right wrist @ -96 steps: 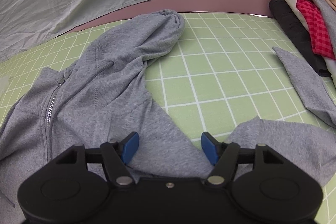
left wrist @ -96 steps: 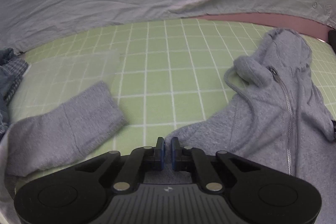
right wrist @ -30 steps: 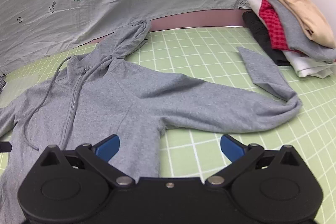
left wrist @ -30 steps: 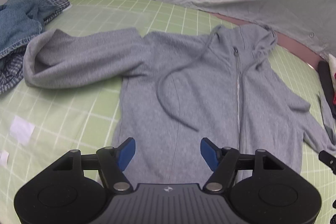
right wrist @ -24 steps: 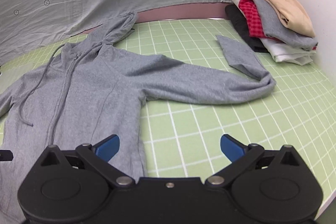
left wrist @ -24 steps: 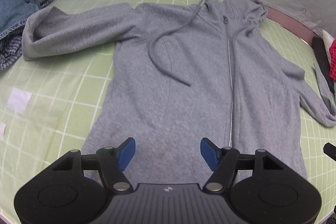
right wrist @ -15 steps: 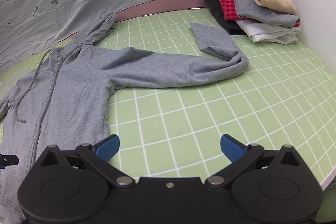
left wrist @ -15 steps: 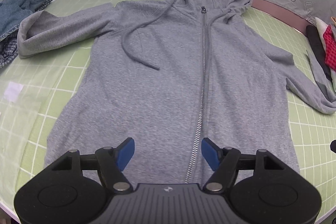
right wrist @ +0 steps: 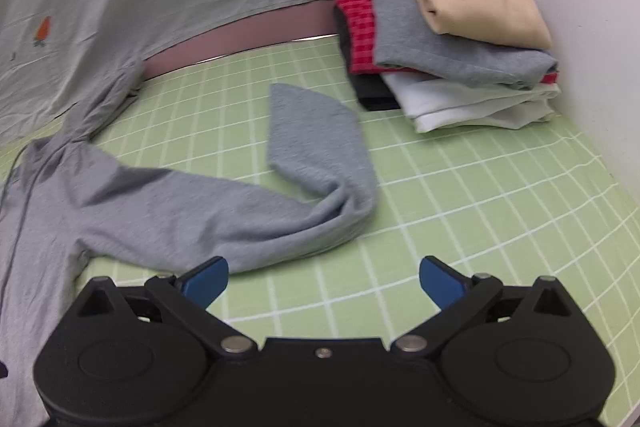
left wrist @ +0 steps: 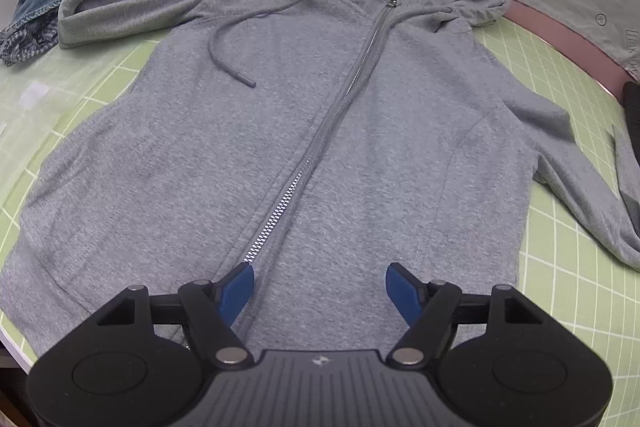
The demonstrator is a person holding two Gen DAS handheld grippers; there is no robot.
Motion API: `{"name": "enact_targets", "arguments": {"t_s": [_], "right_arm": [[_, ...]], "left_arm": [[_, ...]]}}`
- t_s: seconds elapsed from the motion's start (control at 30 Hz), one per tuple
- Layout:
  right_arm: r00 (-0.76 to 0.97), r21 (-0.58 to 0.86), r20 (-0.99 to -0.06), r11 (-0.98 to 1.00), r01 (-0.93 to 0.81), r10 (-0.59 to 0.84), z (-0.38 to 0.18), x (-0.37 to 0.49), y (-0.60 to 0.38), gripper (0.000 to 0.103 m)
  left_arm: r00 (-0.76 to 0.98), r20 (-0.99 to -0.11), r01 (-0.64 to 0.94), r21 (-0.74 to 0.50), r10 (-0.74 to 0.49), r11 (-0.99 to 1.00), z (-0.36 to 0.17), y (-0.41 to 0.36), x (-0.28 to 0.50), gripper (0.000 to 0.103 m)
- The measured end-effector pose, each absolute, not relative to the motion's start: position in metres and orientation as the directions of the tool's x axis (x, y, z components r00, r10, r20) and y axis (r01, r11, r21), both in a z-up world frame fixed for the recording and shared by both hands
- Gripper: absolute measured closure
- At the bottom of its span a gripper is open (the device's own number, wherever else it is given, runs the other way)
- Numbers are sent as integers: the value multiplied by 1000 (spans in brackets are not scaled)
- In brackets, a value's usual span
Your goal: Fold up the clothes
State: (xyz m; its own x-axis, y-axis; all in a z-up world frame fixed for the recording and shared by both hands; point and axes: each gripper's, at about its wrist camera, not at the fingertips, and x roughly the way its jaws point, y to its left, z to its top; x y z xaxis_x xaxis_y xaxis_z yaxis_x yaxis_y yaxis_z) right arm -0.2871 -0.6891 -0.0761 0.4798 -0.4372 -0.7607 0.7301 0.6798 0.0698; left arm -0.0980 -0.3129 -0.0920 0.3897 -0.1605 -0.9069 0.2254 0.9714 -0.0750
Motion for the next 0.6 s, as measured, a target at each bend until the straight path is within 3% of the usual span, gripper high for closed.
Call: {"name": "enact_targets", "arguments": {"t_s": [0.07,0.3,0.5,0.6], "right_arm": [[467,85,-757,640,763,-457,-79,-286,-715,2],[456,107,-783,630,769,-423,-103,-248,-778,29],[502,166,-795,672,721,-342,-124,-221,-787,40],[500,134,-792,699,703,-351,-125,-214,-784,45]], "left_arm": [[391,-910,215,-57,-139,975,-96,-321,-93,28],[405,-912,212,29,-61,977,-104,-343,-80,18],[406,-914,210,80,-12,974,-107,-349,-75,6],[406,-914,220,92,-5,971,-108,-351,-73,5]]}}
